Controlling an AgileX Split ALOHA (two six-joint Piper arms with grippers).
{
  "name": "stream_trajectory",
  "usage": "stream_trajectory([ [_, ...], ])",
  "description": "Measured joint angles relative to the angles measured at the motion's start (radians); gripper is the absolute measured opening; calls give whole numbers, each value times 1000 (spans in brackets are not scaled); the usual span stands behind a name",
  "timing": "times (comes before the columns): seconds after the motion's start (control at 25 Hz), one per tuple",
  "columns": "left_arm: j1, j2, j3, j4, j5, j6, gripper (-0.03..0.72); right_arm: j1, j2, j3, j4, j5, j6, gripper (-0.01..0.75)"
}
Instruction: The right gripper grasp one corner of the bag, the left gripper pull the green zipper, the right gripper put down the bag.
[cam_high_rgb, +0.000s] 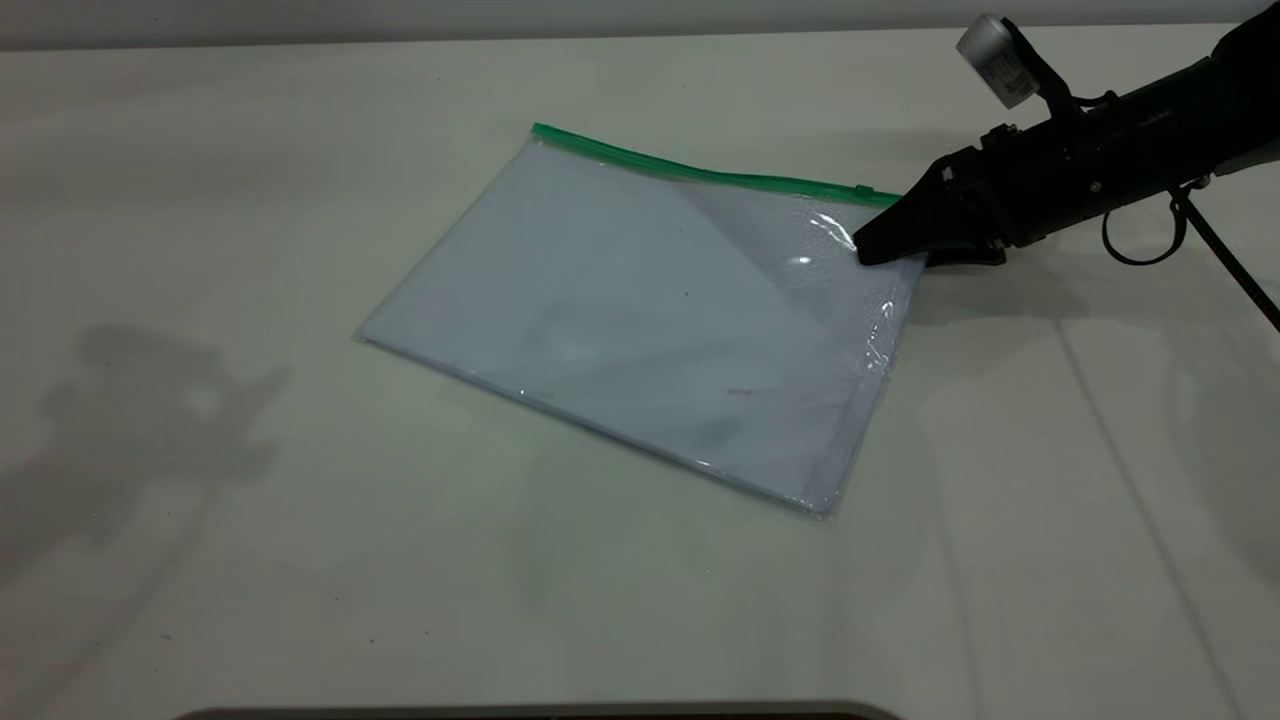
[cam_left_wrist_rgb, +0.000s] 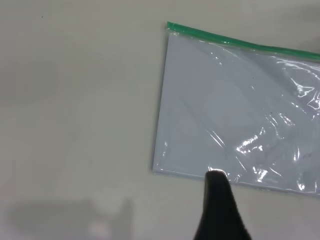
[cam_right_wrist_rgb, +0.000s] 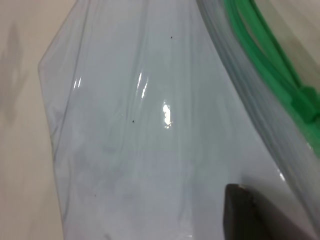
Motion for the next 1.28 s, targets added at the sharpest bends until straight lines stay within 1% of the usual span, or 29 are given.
stream_trajectory([
  [0.16, 0, 1, 0, 0, -1, 0, 555, -3, 0, 0, 1, 17, 0, 168],
  [0.24, -1, 10, 0, 0, -1, 0, 555, -2, 0, 0, 2, 23, 0, 68],
  [0.28, -8, 20, 0, 0, -3, 0, 555, -1, 0, 0, 2, 25, 0, 42],
  [0.44, -66, 84, -33, 1, -7, 30, 555, 26, -8, 0, 3, 30, 0, 35],
  [0.68, -169, 290, -180, 1, -6, 56, 555, 128, -52, 0, 0, 30, -5, 35],
  [0.8, -218, 428, -289, 1, 2, 103, 555, 169, -67, 0, -2, 28, -7, 35],
  [0.96, -282, 625, -475, 1, 46, 166, 555, 197, -72, 0, -1, 28, -7, 35],
  [1.28, -403, 938, -828, 1, 180, 299, 555, 204, -72, 0, -1, 28, -7, 35],
])
